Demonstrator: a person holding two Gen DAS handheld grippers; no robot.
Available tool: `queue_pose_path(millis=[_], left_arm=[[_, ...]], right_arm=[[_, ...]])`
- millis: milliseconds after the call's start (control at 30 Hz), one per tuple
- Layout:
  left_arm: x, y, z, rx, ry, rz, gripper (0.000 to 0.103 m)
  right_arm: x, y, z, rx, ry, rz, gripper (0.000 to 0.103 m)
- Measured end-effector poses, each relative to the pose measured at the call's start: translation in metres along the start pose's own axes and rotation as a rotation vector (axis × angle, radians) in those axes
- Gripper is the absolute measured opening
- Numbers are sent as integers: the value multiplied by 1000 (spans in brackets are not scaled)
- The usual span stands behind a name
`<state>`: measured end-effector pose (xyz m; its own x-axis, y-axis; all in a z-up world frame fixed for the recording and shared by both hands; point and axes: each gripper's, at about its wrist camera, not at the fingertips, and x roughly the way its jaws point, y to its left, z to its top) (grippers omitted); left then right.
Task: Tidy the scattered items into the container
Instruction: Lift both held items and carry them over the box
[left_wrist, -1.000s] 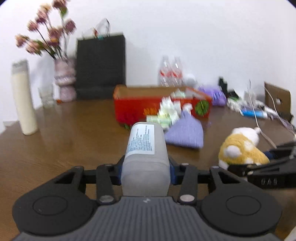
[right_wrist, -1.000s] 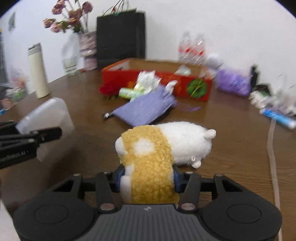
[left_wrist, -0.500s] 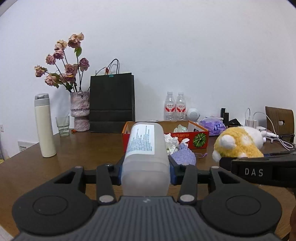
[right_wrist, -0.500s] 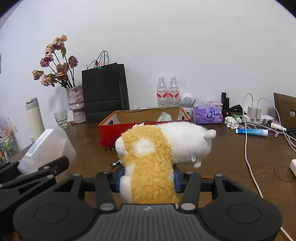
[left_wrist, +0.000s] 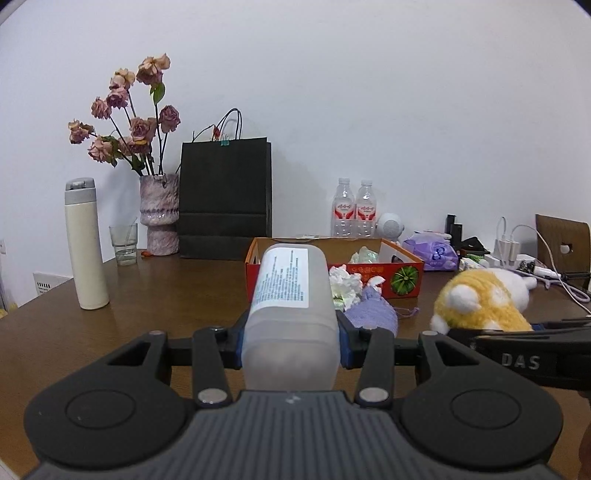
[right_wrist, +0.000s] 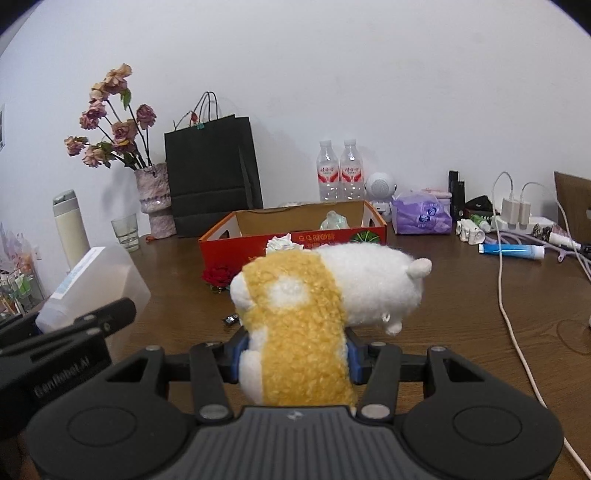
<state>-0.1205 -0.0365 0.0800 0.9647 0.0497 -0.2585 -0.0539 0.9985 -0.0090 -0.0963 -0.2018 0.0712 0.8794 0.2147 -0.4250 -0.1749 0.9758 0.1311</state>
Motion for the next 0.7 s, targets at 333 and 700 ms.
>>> queue_pose_path(millis=[333, 700], left_arm=[[110, 5, 62, -18, -19, 4, 45], [237, 1, 101, 17, 42, 20, 45]], right_arm=[[77, -31, 73, 2, -22, -15, 49], [201, -40, 155, -10, 27, 22, 49]])
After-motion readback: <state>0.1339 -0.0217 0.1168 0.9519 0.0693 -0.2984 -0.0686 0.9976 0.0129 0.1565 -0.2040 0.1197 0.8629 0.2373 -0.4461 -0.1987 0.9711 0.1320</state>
